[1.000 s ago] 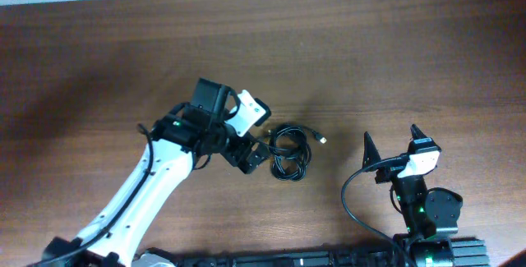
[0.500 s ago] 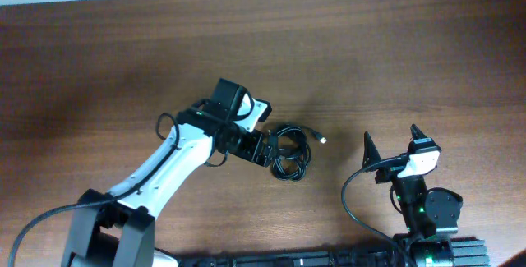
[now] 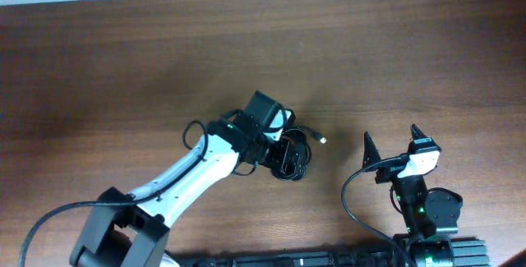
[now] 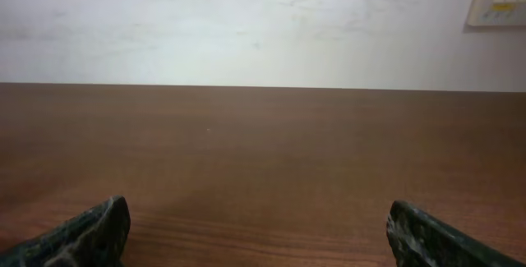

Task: Untangle cables
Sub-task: 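Lower the left gripper onto the cable bundle and close on it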

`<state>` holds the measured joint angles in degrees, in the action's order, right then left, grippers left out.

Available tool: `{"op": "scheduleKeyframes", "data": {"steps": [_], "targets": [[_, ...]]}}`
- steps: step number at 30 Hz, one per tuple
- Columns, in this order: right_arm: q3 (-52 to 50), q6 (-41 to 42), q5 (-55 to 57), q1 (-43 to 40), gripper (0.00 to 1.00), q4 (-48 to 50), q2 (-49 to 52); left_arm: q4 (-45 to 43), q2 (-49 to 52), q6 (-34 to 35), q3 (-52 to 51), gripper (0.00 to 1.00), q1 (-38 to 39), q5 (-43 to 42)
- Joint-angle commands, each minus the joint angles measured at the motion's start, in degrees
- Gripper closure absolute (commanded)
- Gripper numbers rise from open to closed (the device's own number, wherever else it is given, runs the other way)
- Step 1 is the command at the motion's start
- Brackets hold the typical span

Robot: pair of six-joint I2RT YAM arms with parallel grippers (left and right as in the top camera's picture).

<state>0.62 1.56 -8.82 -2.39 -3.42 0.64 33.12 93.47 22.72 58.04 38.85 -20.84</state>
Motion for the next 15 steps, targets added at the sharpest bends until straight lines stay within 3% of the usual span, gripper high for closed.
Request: {"op": "scheduleKeyframes", "data": {"steps": [1,8,15], "targets": [[-0.28,0.22,0.5,0.5,0.01,-0.31,-0.17,-0.2,1.18,16.06,1.14,0.01,2.64,9.92],[-0.28,0.24,0.5,0.5,0.01,-0.31,-0.17,-0.09,1.42,30.14,1.14,0.03,4.04,17.35],[-0.28,0.22,0.5,0.5,0.01,-0.31,-0.17,-0.11,2.4,39.39,1.09,0.01,4.02,22.14]]}}
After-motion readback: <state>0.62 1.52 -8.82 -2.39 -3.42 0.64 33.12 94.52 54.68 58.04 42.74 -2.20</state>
